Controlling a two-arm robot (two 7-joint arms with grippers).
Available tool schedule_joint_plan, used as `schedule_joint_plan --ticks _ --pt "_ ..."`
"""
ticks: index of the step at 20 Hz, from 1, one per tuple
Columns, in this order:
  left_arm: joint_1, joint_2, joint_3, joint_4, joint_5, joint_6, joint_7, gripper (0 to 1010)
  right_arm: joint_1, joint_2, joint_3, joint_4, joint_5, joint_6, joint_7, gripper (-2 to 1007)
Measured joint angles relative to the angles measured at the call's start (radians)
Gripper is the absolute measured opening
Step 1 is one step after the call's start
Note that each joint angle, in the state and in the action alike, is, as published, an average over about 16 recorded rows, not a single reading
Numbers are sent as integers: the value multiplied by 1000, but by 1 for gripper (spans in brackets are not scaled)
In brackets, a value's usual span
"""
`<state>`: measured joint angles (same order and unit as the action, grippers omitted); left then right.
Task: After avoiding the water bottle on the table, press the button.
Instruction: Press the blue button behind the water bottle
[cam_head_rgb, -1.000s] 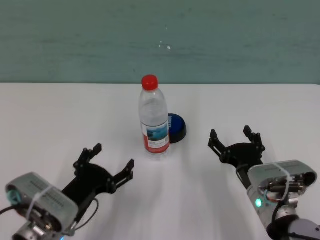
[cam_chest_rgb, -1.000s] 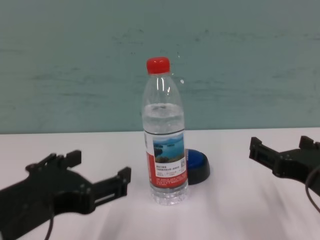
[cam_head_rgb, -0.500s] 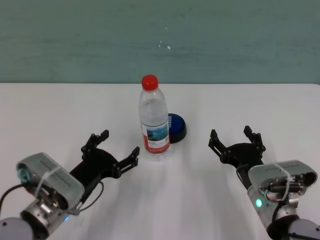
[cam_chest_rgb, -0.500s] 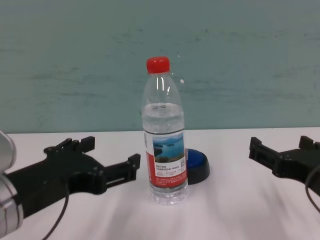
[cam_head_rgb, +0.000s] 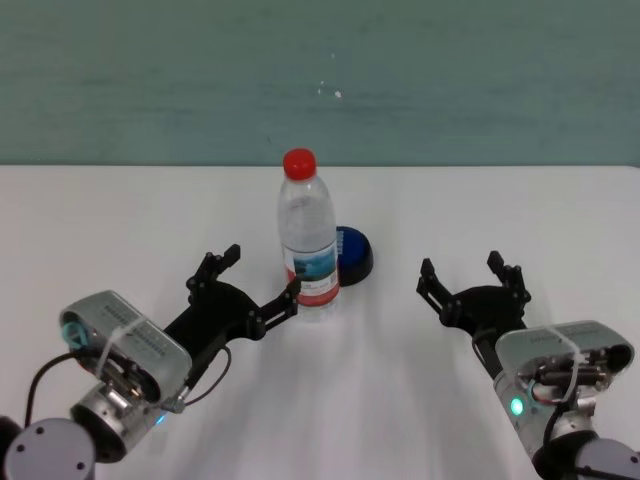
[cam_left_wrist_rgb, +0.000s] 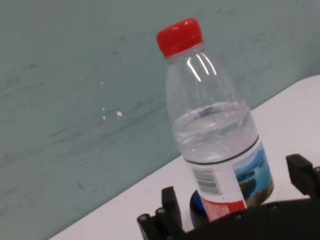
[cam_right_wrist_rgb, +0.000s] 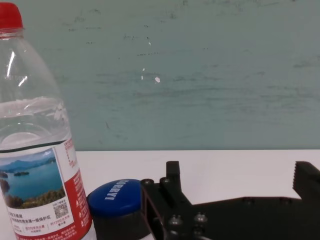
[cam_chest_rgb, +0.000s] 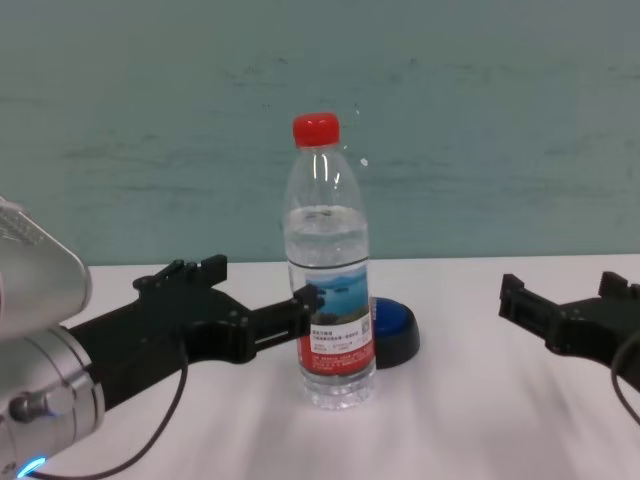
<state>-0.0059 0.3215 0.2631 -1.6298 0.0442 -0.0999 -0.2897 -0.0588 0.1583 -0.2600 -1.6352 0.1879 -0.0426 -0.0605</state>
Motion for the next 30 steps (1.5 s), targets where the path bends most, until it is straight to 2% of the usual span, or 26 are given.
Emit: schedule_joint_plan --ticks 8,19,24,30 --pt "-10 -15 12 17 -8 -15 10 1000 0 0 0 0 0 0 0 1003" --pt "-8 -14 13 12 -9 -15 10 1000 0 0 0 0 0 0 0 1003" --pt "15 -4 7 -24 -10 -3 12 1000 0 0 0 0 0 0 0 1003" --pt "91 23 -30 -116 -15 9 25 1000 0 0 0 0 0 0 0 1003"
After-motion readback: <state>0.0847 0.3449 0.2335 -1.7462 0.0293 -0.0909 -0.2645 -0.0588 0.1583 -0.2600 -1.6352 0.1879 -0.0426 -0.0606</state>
